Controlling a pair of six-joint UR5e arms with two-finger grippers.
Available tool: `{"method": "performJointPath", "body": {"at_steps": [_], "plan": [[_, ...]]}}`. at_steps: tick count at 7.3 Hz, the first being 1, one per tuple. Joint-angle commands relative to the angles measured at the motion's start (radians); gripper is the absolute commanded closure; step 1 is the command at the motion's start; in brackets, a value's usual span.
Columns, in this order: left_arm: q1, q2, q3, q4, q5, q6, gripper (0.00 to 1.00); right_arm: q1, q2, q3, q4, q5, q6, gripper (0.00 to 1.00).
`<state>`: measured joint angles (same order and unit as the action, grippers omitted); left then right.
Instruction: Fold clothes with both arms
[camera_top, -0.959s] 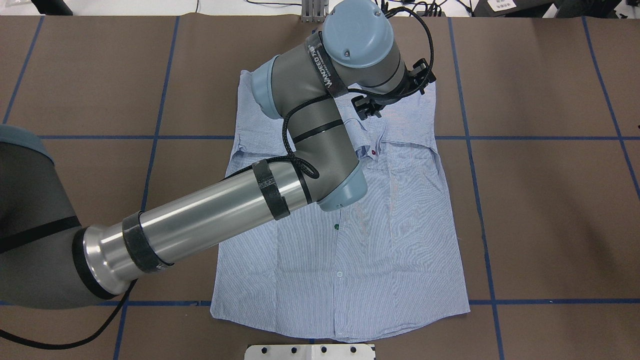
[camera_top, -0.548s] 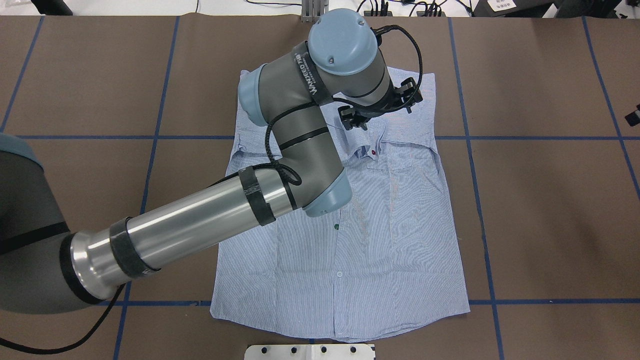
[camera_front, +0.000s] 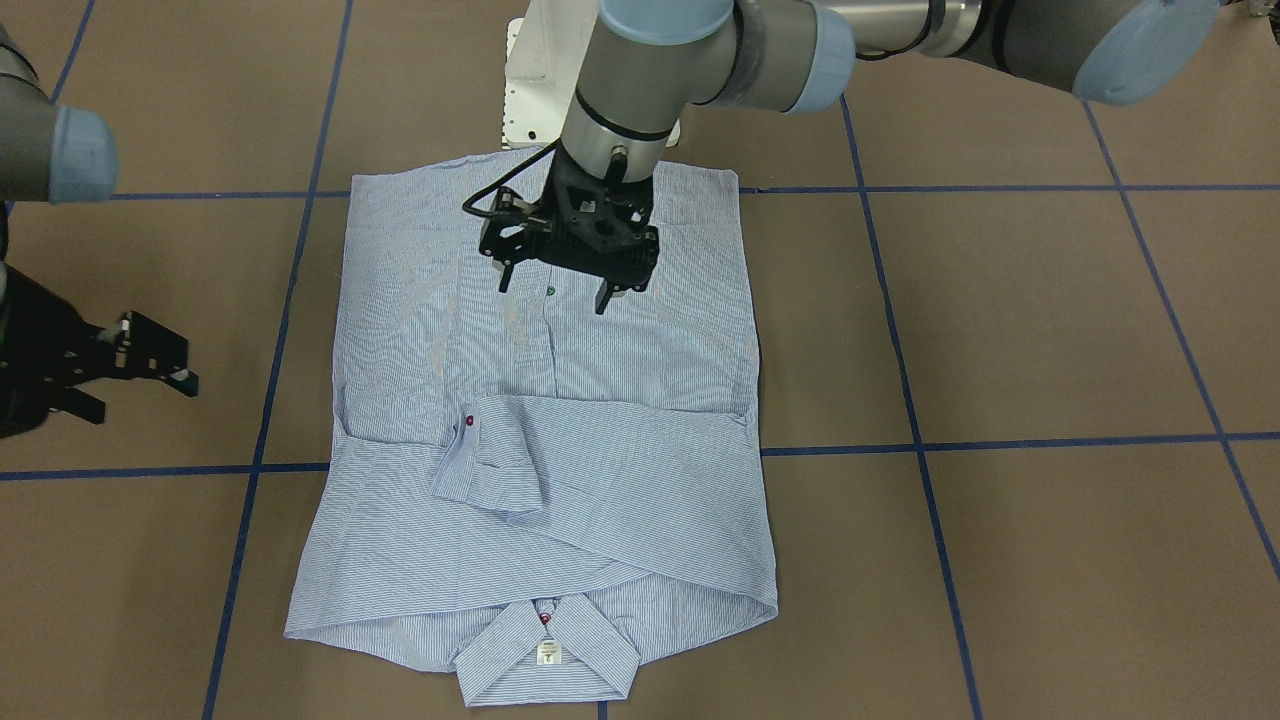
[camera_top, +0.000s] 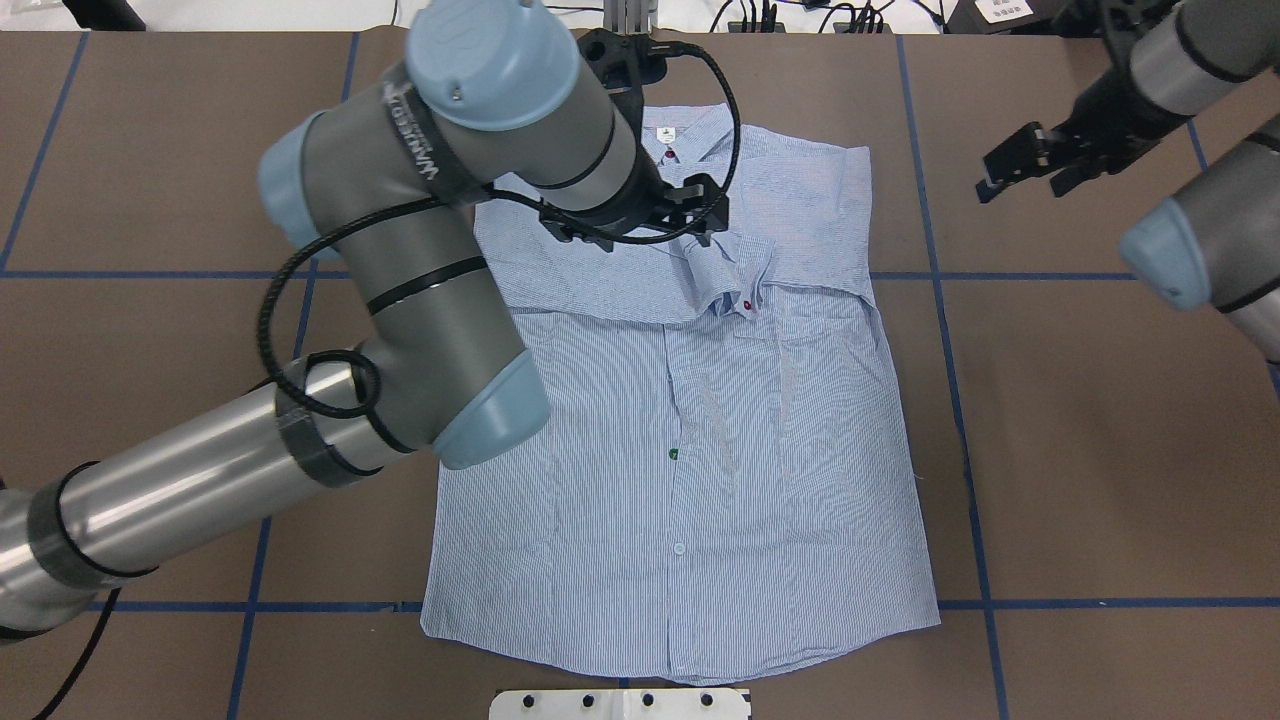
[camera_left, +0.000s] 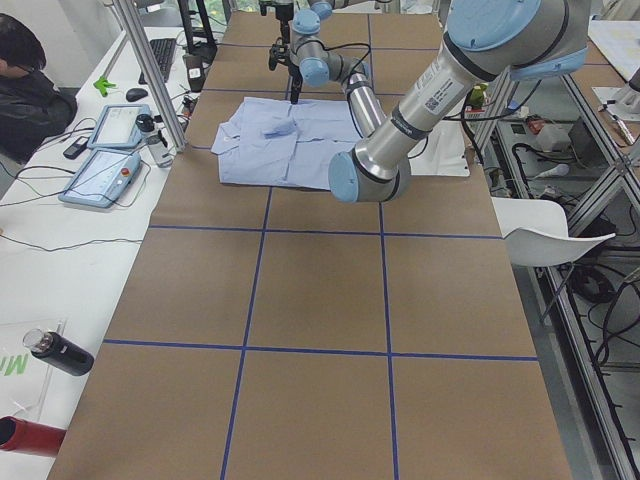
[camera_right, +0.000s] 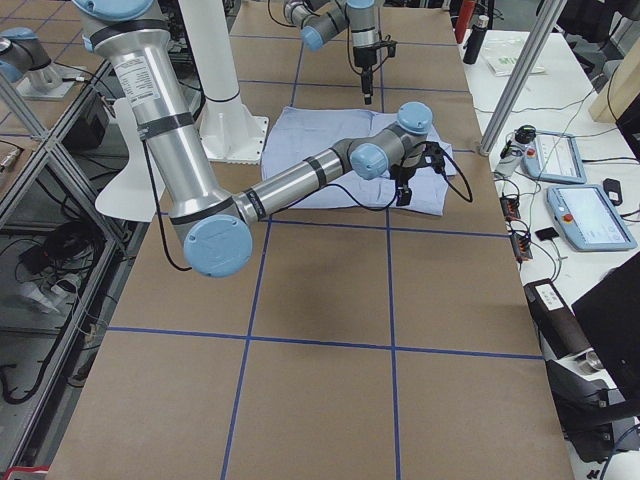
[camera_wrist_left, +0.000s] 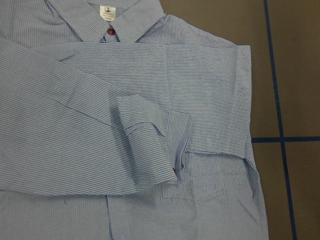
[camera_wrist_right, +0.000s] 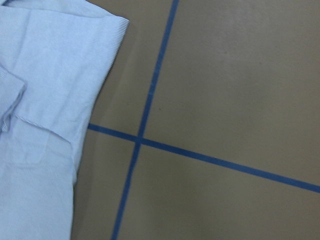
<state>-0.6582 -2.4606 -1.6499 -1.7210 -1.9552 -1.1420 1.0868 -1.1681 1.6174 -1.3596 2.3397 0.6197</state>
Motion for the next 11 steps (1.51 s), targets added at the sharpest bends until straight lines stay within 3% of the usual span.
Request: {"method": "performJointPath", "body": {"at_steps": [1,3,4,7,10,11], "plan": [[-0.02,0.086,-0.126,0.018,-0.01,0.053,0.0,-0.117,0.141,-0.214,0.23,-0.118,0.223,0.08],[-0.02,0.086,-0.155,0.035,-0.01,0.051,0.0,-0.194,0.276,-0.371,0.293,-0.204,0.341,0.17],[-0.02,0.086,-0.157,0.035,-0.01,0.048,0.0,-0.233,0.294,-0.407,0.338,-0.253,0.394,0.23],[-0.02,0.086,-0.159,0.035,-0.01,0.045,0.0,-0.298,0.294,-0.413,0.356,-0.332,0.463,0.38],[-0.021,0.088,-0.165,0.035,-0.01,0.045,0.0,-0.332,0.291,-0.413,0.356,-0.375,0.48,0.42],[-0.021,0.086,-0.165,0.035,-0.01,0.045,0.0,-0.332,0.291,-0.413,0.356,-0.375,0.488,0.49]]}}
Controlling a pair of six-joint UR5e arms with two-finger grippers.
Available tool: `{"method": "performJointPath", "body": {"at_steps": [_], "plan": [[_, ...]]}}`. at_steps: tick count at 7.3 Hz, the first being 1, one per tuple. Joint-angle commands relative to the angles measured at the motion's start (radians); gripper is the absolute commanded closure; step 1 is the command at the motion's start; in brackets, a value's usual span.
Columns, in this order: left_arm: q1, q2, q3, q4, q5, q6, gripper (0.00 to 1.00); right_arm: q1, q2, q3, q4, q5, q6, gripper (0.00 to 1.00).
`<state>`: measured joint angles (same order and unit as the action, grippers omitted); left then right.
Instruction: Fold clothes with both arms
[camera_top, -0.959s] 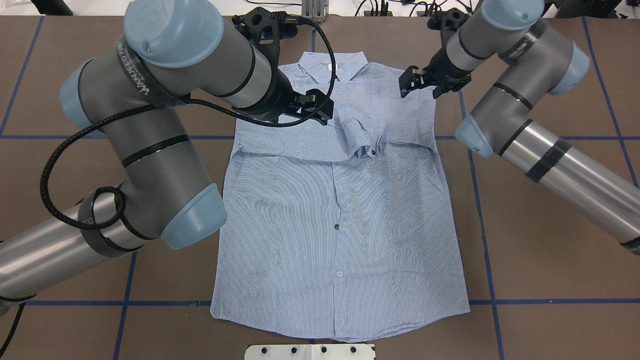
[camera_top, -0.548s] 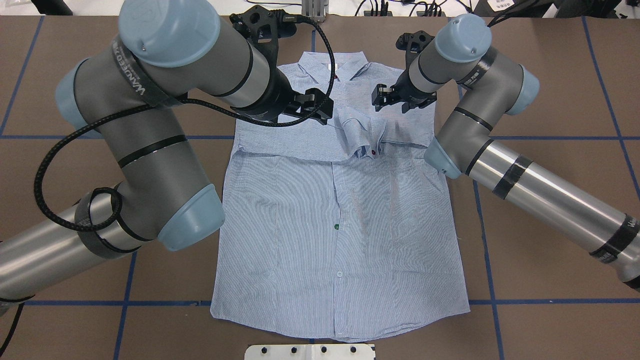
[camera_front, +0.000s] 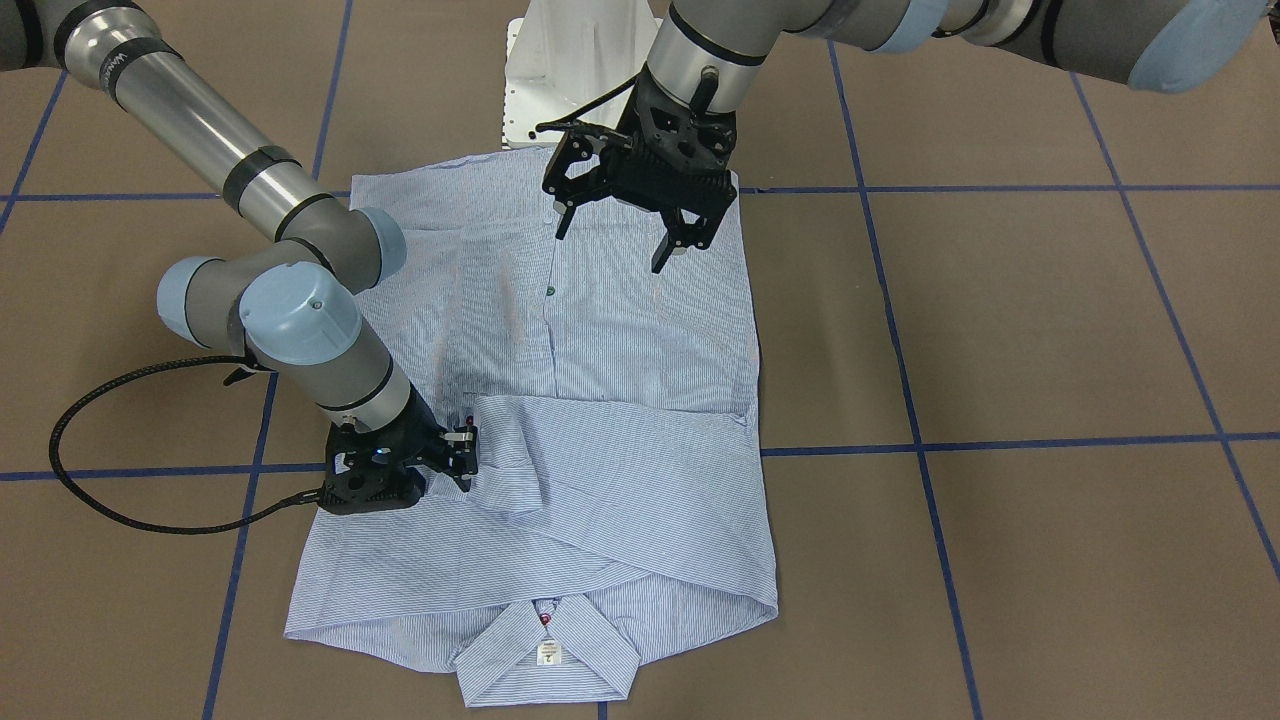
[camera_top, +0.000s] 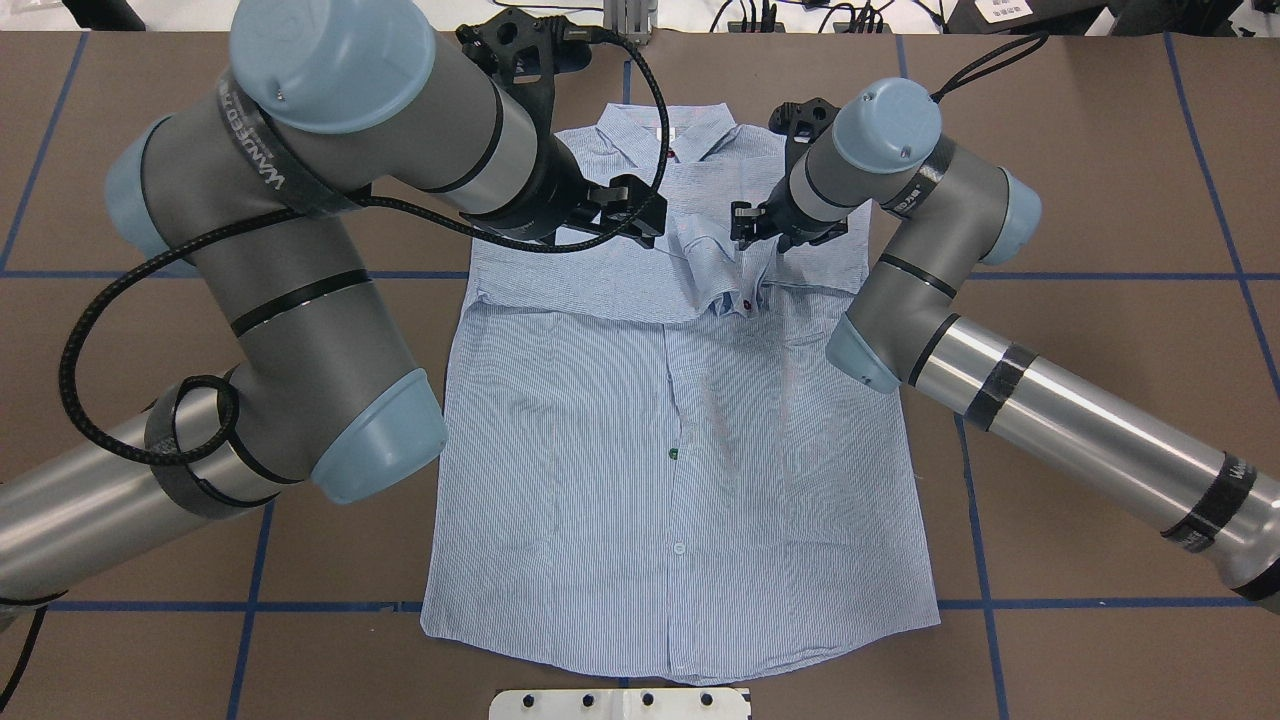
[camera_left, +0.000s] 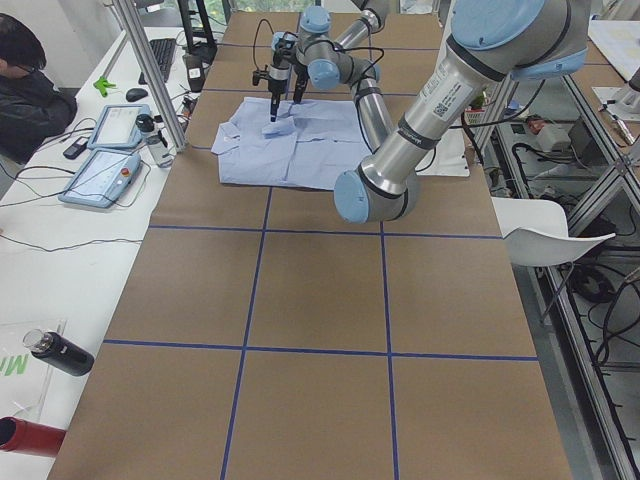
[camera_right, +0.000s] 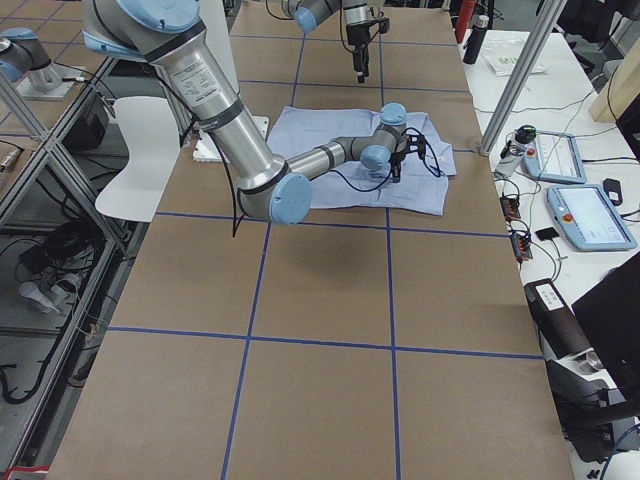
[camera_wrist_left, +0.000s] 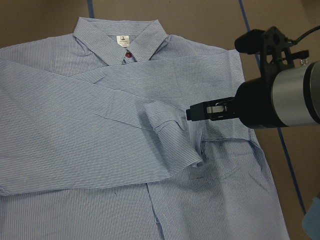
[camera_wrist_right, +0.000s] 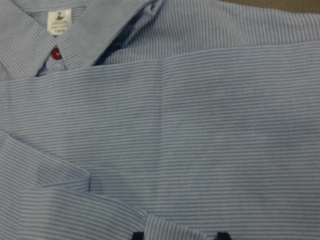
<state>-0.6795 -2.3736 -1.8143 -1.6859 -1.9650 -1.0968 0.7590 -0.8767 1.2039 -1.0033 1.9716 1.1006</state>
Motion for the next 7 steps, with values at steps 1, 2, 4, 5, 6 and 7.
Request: {"method": "performJointPath", "body": {"at_steps": [1,2,4,5,6,7], "plan": [[0.0,-0.001,0.001,0.0,0.0,0.001,0.0,-0.004,-0.002,0.0,-0.001,-0.007,0.01,0.71],[0.0,0.001,0.001,0.0,0.0,0.002,0.0,-0.004,-0.002,0.0,-0.001,-0.007,0.01,1.0],[0.0,0.001,0.001,0.0,0.0,0.0,0.0,0.011,-0.005,0.005,0.0,-0.005,0.01,1.0],[0.0,0.002,0.003,0.0,0.0,0.0,0.0,0.029,-0.008,0.005,0.0,-0.003,0.002,1.0],[0.0,0.002,0.004,0.0,0.0,0.0,0.0,0.042,-0.013,0.005,0.0,-0.003,-0.005,1.0],[0.0,0.005,0.007,0.0,0.0,0.0,0.0,0.049,-0.016,0.005,-0.001,-0.003,-0.011,1.0]]}}
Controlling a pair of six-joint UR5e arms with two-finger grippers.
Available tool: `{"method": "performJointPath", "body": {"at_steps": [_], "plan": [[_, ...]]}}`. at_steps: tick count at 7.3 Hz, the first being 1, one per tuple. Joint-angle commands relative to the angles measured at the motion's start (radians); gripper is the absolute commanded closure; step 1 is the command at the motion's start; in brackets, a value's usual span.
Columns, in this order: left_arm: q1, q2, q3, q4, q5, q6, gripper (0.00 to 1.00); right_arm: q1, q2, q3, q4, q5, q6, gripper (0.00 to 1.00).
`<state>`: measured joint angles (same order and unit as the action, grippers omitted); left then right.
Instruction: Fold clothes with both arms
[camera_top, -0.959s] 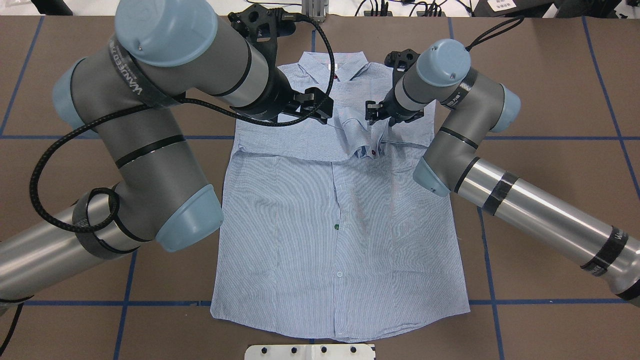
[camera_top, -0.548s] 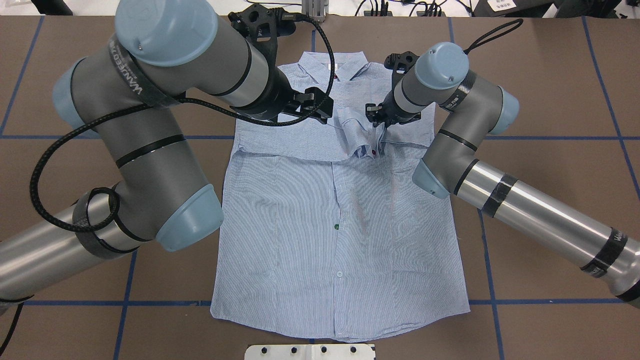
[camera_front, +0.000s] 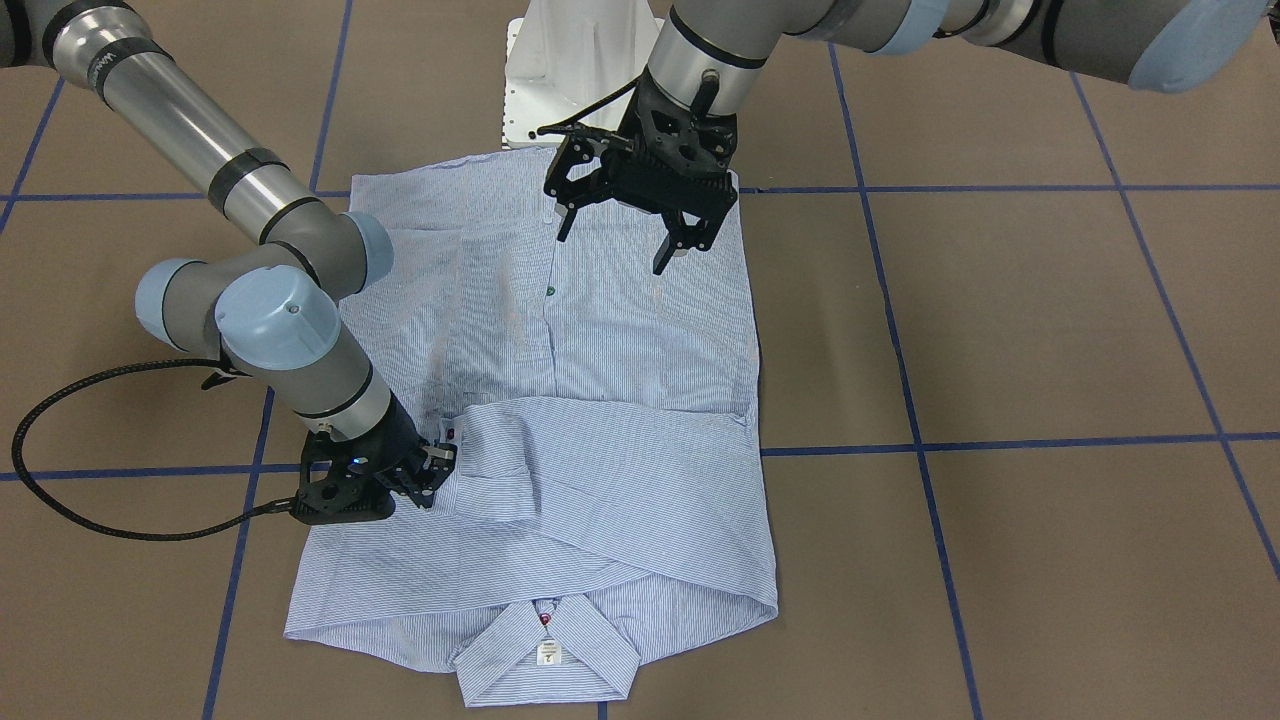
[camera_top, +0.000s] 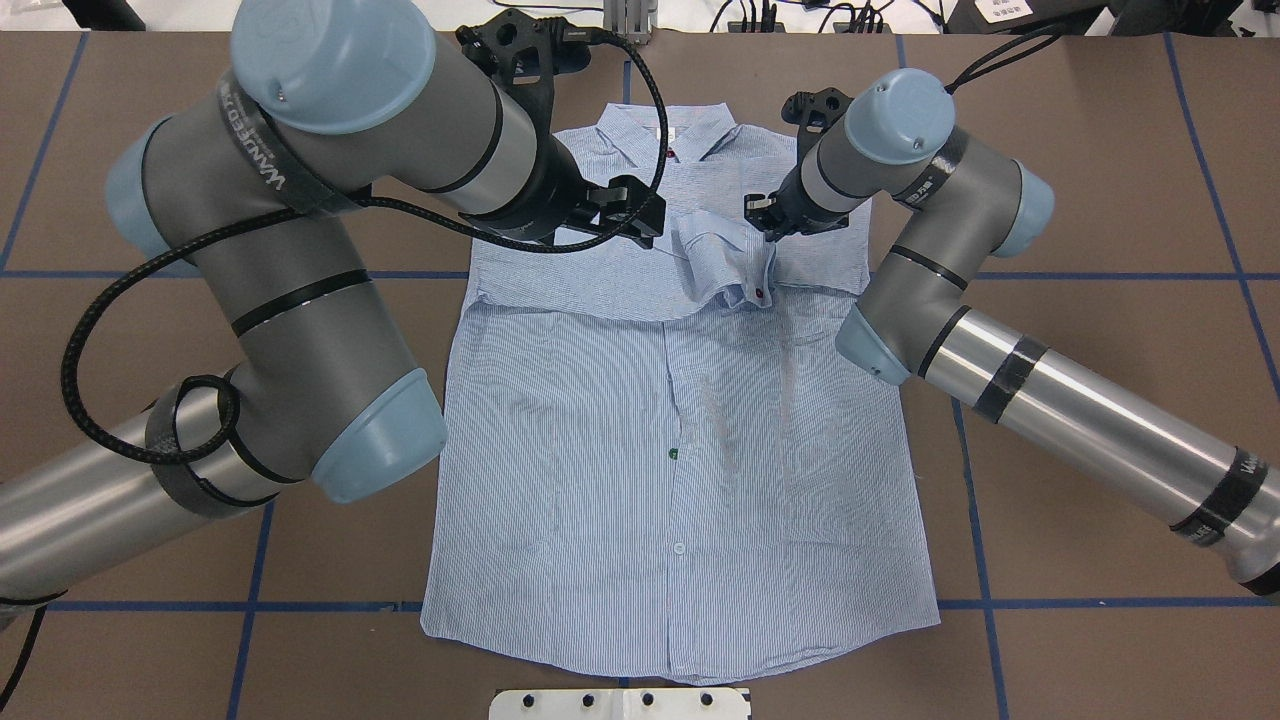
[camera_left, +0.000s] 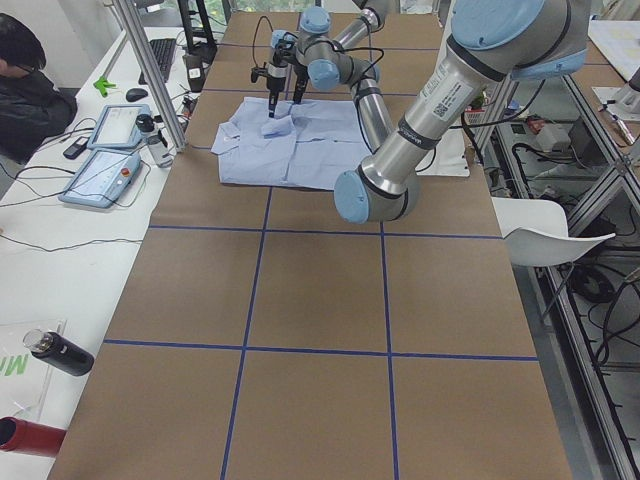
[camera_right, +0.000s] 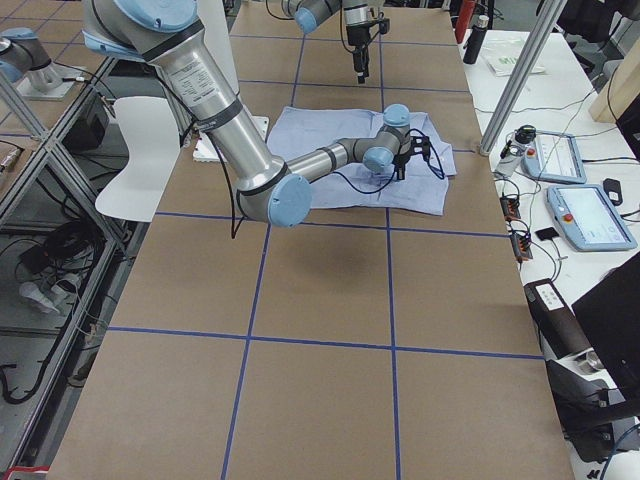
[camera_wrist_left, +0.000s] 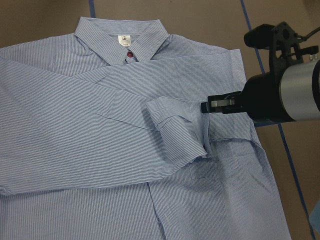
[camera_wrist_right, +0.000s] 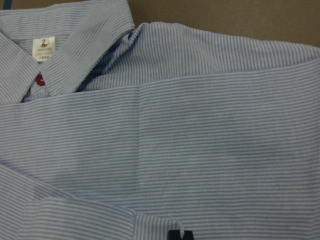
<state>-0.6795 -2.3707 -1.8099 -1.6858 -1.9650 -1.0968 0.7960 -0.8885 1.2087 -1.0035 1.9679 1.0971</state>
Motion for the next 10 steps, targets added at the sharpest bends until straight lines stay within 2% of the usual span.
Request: {"method": "performJointPath", "body": {"at_steps": [1,4,6,7,8,9,10], "plan": [[0.002,0.01,0.001,-0.002,0.0,0.0,0.0,0.02,-0.01,0.0,-0.001,0.0,-0.016,1.0],[0.002,0.014,0.003,-0.002,0.0,0.0,0.0,0.032,-0.032,0.005,-0.001,0.008,-0.06,1.0],[0.002,0.018,0.006,-0.003,0.0,0.0,0.0,0.031,-0.097,0.076,-0.001,0.008,-0.06,1.0],[0.002,0.019,0.007,-0.003,0.0,0.001,0.0,0.029,-0.096,0.078,-0.004,0.003,-0.06,0.92],[0.002,0.024,0.007,-0.003,0.0,0.008,0.0,0.022,-0.087,0.078,0.0,-0.001,-0.048,0.01],[0.0,0.05,-0.002,-0.009,-0.003,0.012,0.0,0.026,-0.086,0.091,-0.009,0.014,-0.042,0.0],[0.0,0.067,-0.005,-0.009,-0.002,0.037,0.0,0.037,-0.089,0.112,-0.015,0.069,-0.034,0.0]]}}
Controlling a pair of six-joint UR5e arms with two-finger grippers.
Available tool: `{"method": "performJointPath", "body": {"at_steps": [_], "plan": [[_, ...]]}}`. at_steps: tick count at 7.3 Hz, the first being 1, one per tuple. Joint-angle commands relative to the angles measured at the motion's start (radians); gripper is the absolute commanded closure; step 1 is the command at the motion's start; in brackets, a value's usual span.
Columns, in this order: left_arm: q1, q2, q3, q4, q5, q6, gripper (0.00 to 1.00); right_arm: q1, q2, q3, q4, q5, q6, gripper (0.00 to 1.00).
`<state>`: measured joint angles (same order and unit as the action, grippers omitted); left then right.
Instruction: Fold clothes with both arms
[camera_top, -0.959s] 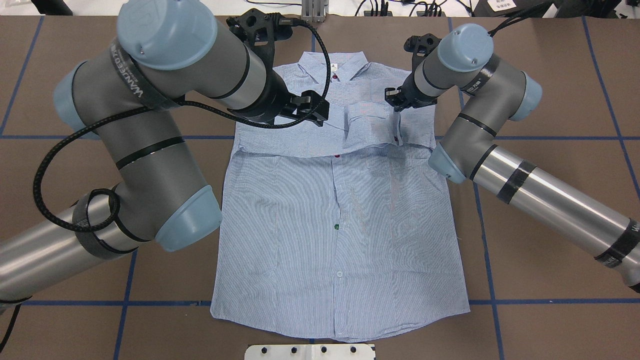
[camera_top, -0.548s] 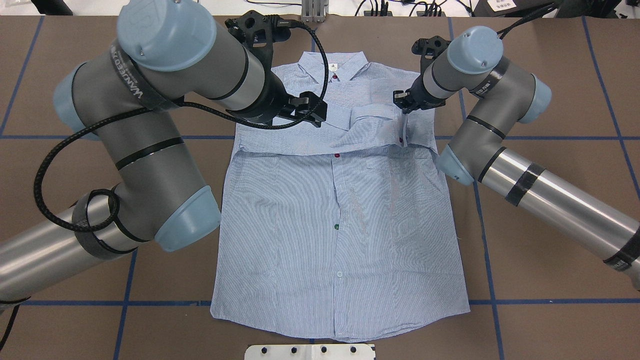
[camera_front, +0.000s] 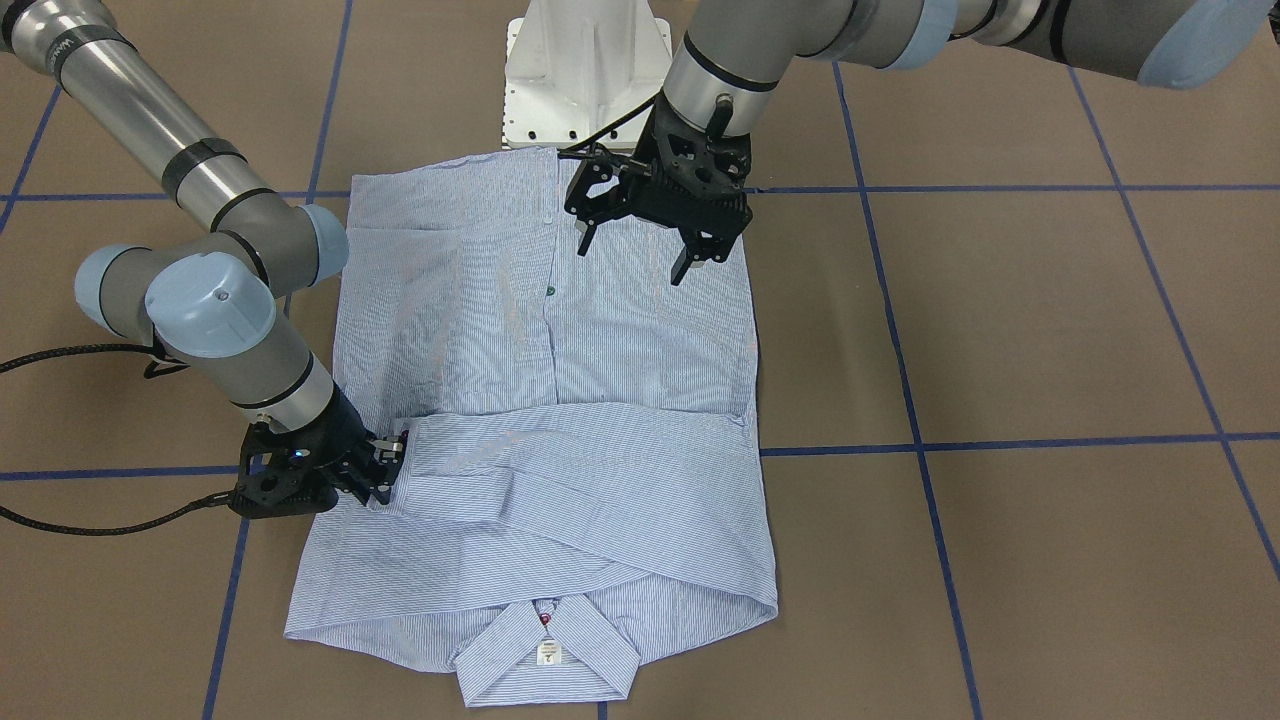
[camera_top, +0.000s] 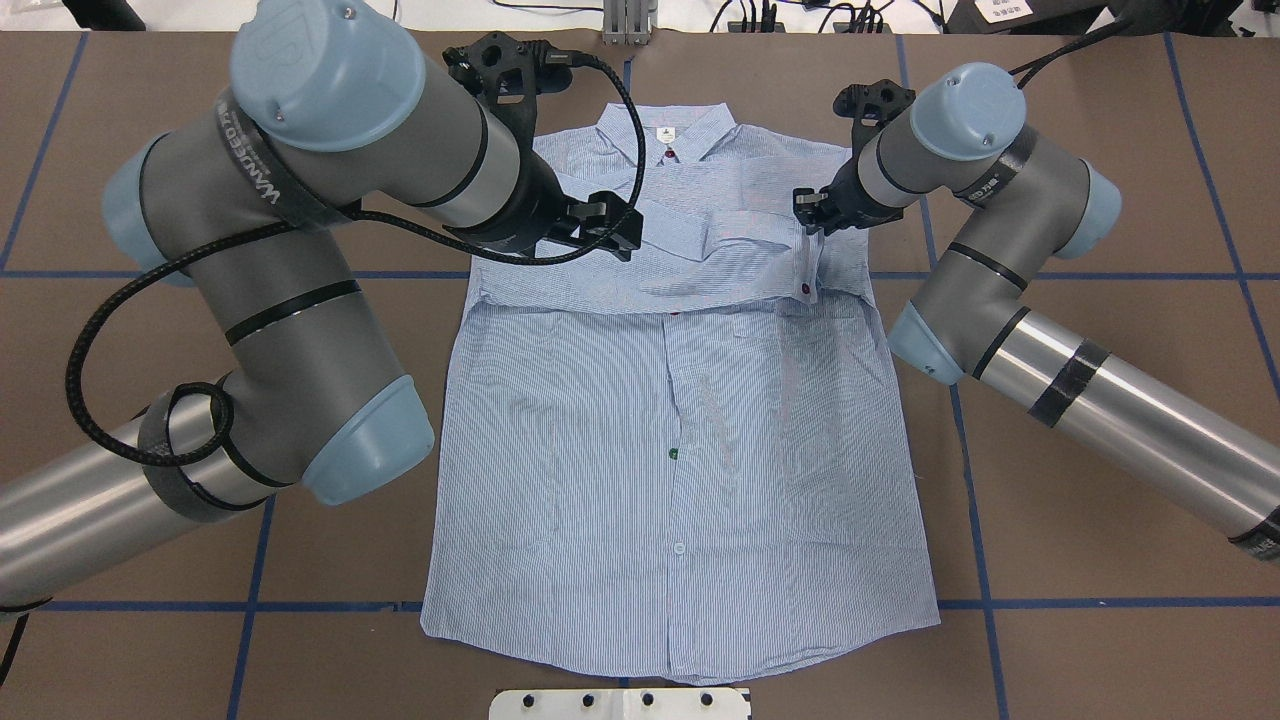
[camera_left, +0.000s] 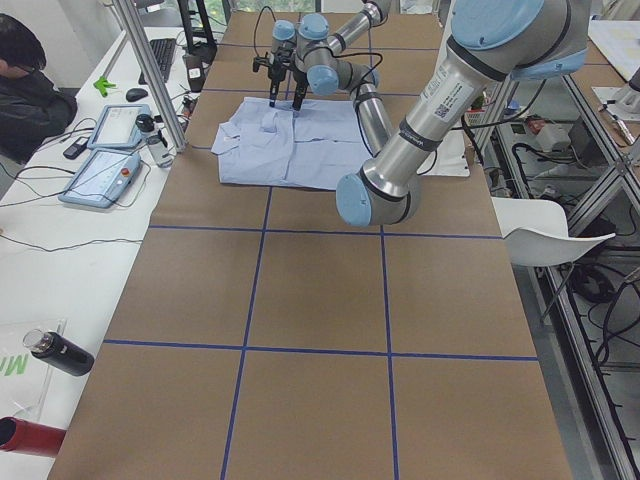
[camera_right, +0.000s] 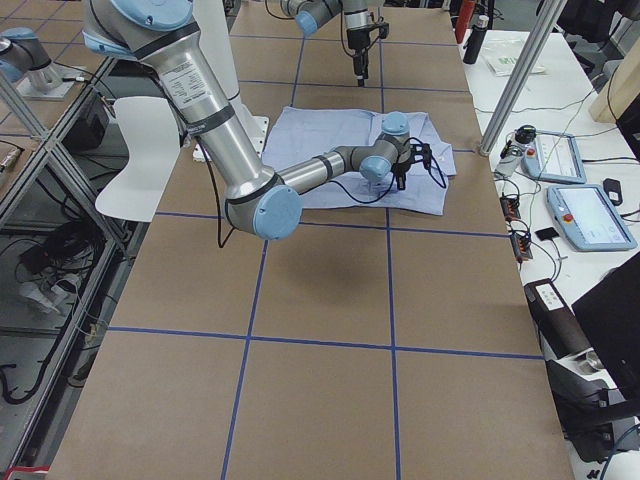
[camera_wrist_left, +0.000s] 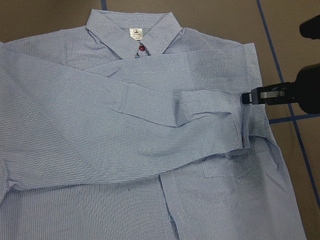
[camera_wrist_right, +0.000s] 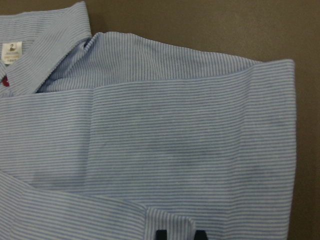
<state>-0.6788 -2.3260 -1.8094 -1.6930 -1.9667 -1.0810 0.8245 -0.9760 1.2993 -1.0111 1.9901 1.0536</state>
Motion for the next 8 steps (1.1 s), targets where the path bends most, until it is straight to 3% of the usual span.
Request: {"method": "performJointPath", "body": {"at_steps": [1,3,4,6,8], "plan": [[-0.001,0.051,-0.025,-0.002,0.0,0.023,0.0,0.016,-0.021,0.102,-0.073,0.097,0.035,0.0],[0.002,0.202,-0.143,-0.007,0.006,0.03,0.0,-0.007,-0.158,0.409,-0.267,0.09,0.072,0.0],[0.005,0.244,-0.195,-0.005,0.006,0.026,0.0,-0.066,-0.273,0.564,-0.279,0.041,0.16,0.0],[0.024,0.345,-0.25,-0.011,0.012,0.019,0.0,-0.219,-0.428,0.742,-0.279,-0.112,0.302,0.0],[0.115,0.504,-0.327,-0.139,0.079,-0.072,0.0,-0.313,-0.603,0.903,-0.271,-0.165,0.37,0.0]]}}
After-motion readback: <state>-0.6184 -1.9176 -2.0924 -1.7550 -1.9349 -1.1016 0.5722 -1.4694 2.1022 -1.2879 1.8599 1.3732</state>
